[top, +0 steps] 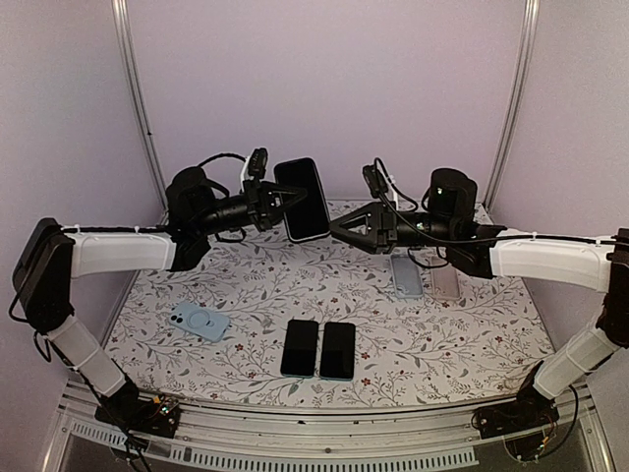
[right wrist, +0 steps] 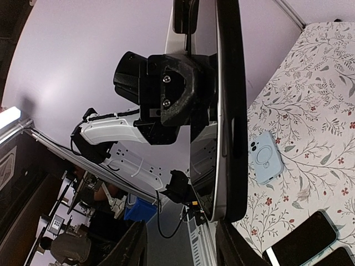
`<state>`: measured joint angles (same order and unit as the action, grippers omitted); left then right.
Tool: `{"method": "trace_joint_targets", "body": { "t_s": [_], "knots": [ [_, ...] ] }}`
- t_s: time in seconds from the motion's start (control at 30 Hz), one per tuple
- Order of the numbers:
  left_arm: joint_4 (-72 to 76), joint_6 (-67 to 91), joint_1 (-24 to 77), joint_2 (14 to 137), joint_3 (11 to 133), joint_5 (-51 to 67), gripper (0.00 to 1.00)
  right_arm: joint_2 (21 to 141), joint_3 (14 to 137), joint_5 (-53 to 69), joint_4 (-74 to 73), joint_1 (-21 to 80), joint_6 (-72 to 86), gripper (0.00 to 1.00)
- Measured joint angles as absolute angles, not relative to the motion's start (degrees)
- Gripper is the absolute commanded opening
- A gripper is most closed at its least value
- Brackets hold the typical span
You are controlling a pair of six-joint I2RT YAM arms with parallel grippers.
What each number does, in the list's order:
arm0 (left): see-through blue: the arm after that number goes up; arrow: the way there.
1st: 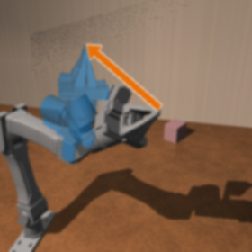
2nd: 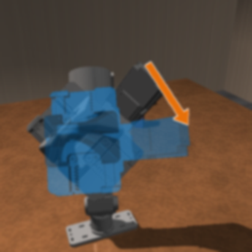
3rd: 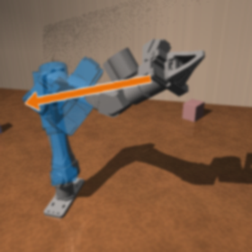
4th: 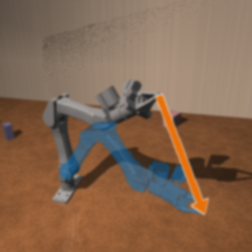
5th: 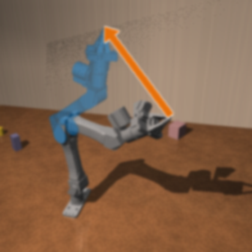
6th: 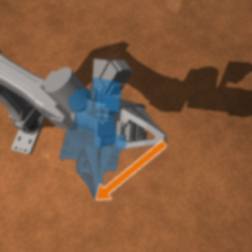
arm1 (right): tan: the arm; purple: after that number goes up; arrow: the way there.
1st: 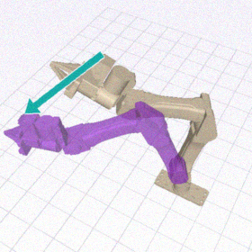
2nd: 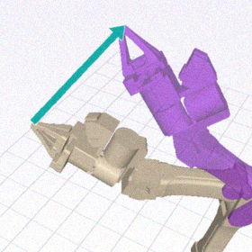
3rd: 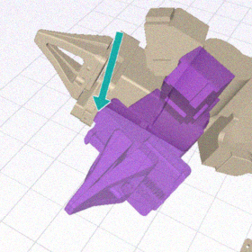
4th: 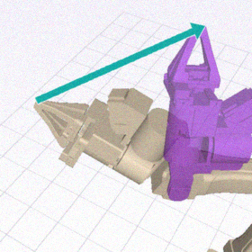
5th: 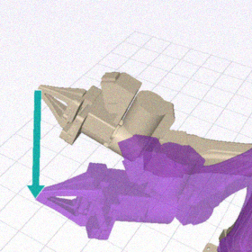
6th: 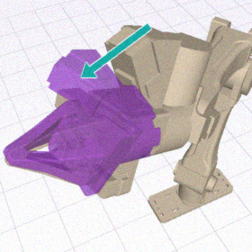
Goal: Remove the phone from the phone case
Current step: Pass from the left arm to the right
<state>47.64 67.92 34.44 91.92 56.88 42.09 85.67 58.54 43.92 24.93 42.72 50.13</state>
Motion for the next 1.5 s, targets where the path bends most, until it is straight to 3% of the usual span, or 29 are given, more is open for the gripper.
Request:
{"method": "trace_joint_targets", "body": {
  "t_s": [1.13, 1.5],
  "knots": [
    [49.3, 66.5, 36.4, 97.7, 61.3, 44.6, 0.0, 88.2, 59.7, 42.2, 23.6, 42.7, 51.9, 0.45],
    [54.6, 70.5, 36.9, 100.4, 61.5, 43.6, 0.01, 89.3, 59.8, 40.8, 25.5, 42.3, 54.1, 0.3]
  ]
}}
